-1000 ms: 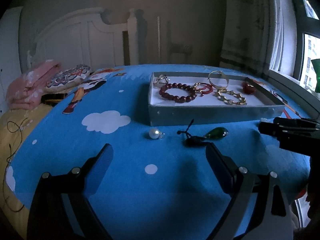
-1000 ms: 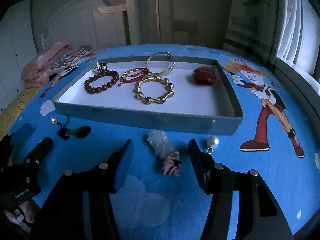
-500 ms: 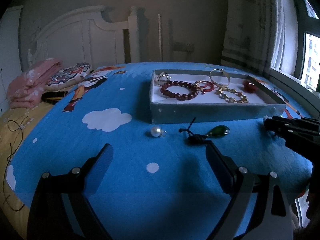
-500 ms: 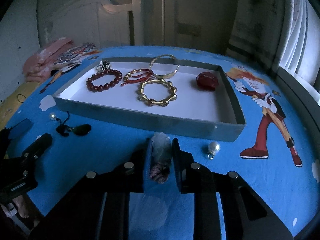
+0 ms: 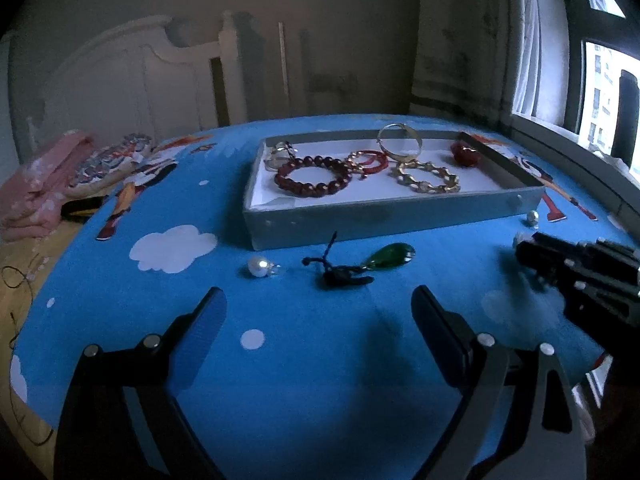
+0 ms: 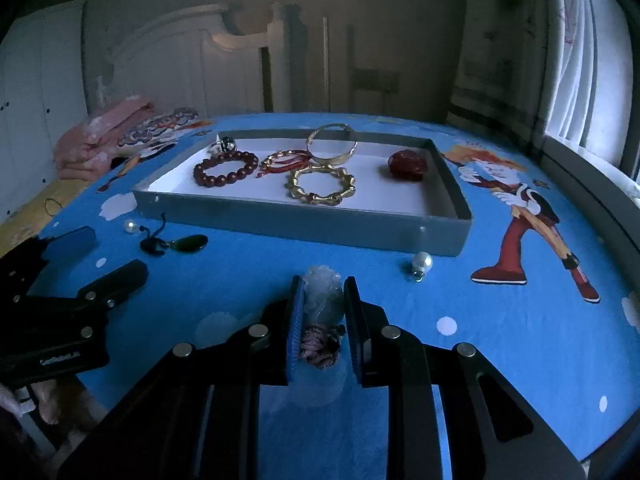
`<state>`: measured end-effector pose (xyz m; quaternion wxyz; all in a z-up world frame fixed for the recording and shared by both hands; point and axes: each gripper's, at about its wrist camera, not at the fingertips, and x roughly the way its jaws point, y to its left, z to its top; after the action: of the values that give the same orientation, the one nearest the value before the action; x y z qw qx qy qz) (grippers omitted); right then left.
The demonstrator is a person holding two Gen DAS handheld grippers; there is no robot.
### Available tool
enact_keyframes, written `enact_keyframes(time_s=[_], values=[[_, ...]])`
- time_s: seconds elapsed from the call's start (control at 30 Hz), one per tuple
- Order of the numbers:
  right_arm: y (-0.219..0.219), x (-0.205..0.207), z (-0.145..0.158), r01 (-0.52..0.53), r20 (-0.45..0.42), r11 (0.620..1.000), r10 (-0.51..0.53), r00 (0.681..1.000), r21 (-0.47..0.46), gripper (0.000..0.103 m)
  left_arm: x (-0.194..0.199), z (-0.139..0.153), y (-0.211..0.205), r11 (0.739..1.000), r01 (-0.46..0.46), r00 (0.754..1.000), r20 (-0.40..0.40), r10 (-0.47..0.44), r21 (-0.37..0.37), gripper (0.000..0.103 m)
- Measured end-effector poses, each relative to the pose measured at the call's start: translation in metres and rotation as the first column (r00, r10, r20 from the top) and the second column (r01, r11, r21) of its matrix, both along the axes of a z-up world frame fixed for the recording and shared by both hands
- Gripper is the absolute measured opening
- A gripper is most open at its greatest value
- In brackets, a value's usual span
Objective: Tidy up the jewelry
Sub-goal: 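Grasp the pink tassel crystal charm with the right tool, then grasp the green jade pendant with the left tool while the right holds the tassel charm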
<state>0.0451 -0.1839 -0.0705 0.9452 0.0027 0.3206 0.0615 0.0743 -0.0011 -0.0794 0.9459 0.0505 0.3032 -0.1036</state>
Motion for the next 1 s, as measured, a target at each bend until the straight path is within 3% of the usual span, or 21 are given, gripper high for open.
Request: enact_keyframes(time_s=[0.13, 0.4, 0.57, 0.77, 1.0], values=[[-0.004, -0.004, -0.003, 0.010, 0.007, 1.000, -0.010, 1.000, 0.023, 0.021, 0.012, 0.005, 0.000, 0.999, 0.030, 0.999, -0.044, -0.032, -0.042, 0.090], [-0.009, -0.005, -0.005, 0.012, 0.004, 0.999, -0.013, 1.000, 0.045, 0.022, 0.033, 0.009, -0.020, 0.997, 0.070, 0.994, -0.077, -0.072, -0.025, 0.087], [-0.009, -0.006, -0.005, 0.012, 0.003, 0.999, -0.012, 1.000, 0.052, 0.022, 0.046, 0.005, -0.019, 0.994, 0.072, 0.983, -0.161, -0.083, -0.077, 0.087], [-0.010, -0.006, -0.005, 0.012, 0.003, 0.999, -0.012, 1.000, 0.053, 0.022, 0.033, 0.002, -0.033, 0.986, 0.160, 0.974, -0.153, -0.164, -0.041, 0.060], [-0.010, -0.007, -0.005, 0.021, 0.003, 0.998, -0.021, 1.000, 0.057, 0.022, 0.002, 0.001, -0.043, 0.962, 0.270, 0.952, -0.136, -0.273, -0.042, 0.052]])
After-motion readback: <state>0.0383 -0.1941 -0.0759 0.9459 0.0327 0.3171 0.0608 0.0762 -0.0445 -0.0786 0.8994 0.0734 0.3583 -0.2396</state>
